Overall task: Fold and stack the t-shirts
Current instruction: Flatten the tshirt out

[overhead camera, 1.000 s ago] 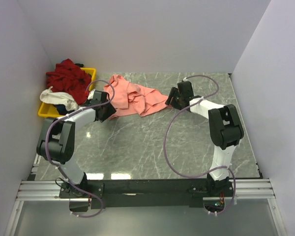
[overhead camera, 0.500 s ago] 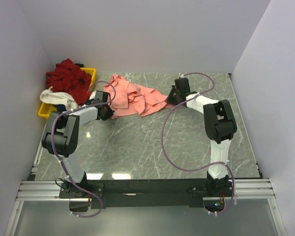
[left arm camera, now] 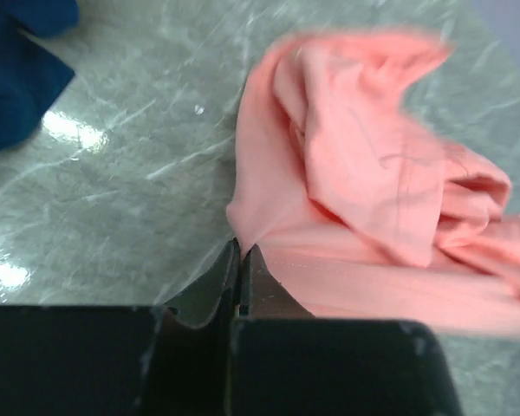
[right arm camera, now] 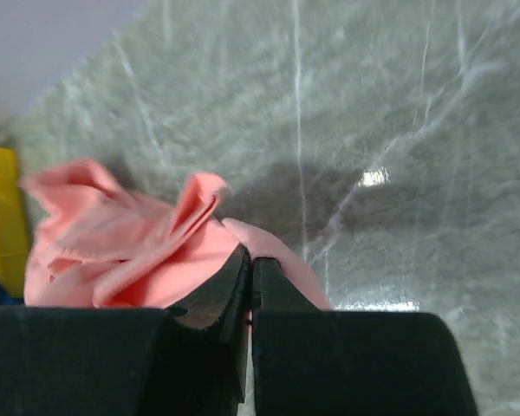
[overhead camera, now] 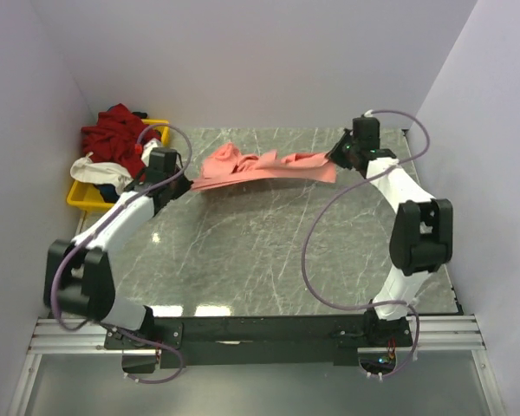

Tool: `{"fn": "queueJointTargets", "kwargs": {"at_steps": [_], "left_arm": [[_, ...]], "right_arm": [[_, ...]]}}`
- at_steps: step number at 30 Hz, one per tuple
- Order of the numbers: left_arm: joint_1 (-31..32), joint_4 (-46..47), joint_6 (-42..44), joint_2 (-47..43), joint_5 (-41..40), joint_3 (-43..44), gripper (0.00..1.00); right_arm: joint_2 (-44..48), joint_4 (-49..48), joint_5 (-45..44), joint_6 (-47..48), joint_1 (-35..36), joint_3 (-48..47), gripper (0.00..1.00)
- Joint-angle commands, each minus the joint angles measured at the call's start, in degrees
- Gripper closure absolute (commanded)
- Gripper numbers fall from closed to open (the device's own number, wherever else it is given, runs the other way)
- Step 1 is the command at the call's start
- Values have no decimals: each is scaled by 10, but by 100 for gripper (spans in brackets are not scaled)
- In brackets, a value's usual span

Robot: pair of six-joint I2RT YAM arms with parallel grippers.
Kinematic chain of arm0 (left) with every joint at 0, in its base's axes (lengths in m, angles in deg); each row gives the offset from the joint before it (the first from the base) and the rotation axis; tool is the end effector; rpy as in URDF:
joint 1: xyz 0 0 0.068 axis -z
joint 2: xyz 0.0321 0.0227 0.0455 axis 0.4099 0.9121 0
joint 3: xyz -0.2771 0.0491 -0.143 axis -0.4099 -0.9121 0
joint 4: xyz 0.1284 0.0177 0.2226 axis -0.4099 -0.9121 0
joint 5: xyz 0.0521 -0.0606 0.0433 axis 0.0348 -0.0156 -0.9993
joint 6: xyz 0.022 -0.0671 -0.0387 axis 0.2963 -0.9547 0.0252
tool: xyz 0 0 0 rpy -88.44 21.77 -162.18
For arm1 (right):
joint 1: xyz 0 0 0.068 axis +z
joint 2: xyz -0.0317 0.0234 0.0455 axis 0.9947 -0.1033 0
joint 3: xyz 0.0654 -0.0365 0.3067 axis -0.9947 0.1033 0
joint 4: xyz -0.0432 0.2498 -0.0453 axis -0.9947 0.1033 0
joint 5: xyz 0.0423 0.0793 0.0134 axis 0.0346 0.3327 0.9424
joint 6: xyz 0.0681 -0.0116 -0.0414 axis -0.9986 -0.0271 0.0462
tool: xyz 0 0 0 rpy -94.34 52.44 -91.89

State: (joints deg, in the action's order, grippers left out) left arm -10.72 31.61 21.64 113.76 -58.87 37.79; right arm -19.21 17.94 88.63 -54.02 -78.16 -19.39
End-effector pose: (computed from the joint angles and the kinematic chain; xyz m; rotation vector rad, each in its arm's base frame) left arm 0.3405 -0.0689 0.2726 -0.7798 2.1820 -0.3468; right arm 0.4477 0.0544 0.2815 0.5248 2.2072 0.5223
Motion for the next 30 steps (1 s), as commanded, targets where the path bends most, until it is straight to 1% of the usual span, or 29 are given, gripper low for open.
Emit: {"fn": "queueJointTargets", "kwargs": {"at_steps": [1, 4, 7, 9, 11, 16, 17, 20, 21, 22, 23, 24, 25, 26, 27, 29, 30], "left_arm": [[-6, -44, 26, -79, -50, -27, 99], [-15, -60, 27, -128, -52, -53, 99], [-38, -60, 29, -167, -26, -71, 99], [-49, -62, 35, -181, -20, -59, 100], [-56, -70, 45, -181, -13, -38, 100], [-66, -93, 65, -145, -7, 83, 99], [-70, -81, 66, -139, 0, 110, 100], [-78, -60, 66, -97, 42, 160, 100], [-79, -57, 64, -63, 56, 206, 100], [-79, -54, 63, -44, 71, 232, 100], [-79, -49, 61, -25, 99, 281, 100], [-79, -38, 58, 11, 116, 305, 100], [-79, -29, 52, 27, 136, 327, 100], [-79, -23, 46, 43, 158, 369, 100], [-78, -16, 41, 70, 183, 391, 100], [-77, -4, 35, 91, 207, 445, 100], [-76, -3, 35, 106, 211, 463, 100]], "right_arm": [[64, 29, -33, 21, -27, -7, 100], [83, 51, -31, 26, -44, -8, 100], [106, 55, -10, 25, -56, 11, 100], [131, 44, 12, 19, -56, 24, 100], [142, 44, 31, 13, -75, 19, 100], [160, 65, 76, 0, -92, -26, 100], [162, 63, 96, -4, -103, -29, 100], [181, 44, 128, -32, -122, -18, 100], [197, 31, 145, -41, -137, -12, 100], [206, 22, 156, -58, -146, -2, 100], [217, 8, 165, -67, -154, 4, 100], [240, 2, 171, -74, -171, 9, 100], [254, -4, 182, -90, -179, 19, 100], [269, -17, 187, -97, -187, 25, 100], [299, -21, 189, -103, -195, 31, 100], [335, -29, 189, -117, -210, 48, 100], [372, -36, 188, -122, -211, 58, 100]]}}
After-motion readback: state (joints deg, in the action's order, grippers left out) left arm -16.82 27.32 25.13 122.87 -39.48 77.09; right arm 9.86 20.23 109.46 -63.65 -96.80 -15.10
